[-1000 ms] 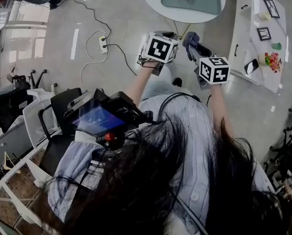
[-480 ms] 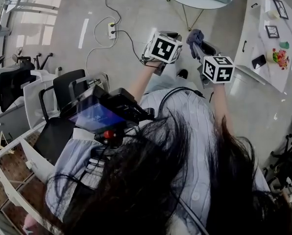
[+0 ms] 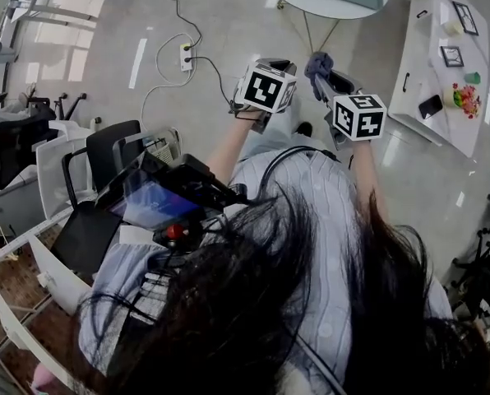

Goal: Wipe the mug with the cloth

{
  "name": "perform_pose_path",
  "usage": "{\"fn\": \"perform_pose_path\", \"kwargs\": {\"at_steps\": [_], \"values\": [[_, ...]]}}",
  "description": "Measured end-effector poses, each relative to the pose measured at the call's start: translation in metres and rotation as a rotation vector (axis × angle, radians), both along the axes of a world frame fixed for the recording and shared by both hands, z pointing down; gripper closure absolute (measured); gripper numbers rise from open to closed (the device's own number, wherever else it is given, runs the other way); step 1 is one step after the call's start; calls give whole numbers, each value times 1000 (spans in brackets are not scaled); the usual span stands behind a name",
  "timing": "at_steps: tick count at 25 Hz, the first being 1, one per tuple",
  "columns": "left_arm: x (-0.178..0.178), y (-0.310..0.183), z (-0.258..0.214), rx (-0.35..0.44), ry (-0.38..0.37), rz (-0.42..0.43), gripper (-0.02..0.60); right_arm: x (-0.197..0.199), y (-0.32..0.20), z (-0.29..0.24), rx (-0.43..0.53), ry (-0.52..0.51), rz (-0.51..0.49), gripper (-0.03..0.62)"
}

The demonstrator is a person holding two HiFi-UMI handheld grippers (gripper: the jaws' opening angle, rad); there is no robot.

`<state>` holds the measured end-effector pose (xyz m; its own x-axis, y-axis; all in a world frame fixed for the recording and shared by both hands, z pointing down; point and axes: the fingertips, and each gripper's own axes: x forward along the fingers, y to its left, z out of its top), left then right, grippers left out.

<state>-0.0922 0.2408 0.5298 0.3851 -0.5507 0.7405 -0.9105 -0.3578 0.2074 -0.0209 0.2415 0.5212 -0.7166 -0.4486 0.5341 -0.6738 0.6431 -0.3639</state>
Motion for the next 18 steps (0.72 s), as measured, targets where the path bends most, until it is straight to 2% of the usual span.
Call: {"fn": "perform_pose_path", "kwargs": {"at_steps": [18], "values": [[-4,-7,-11,33,12,-49,538,-8,-9,-11,30,2,-66,488]]}}
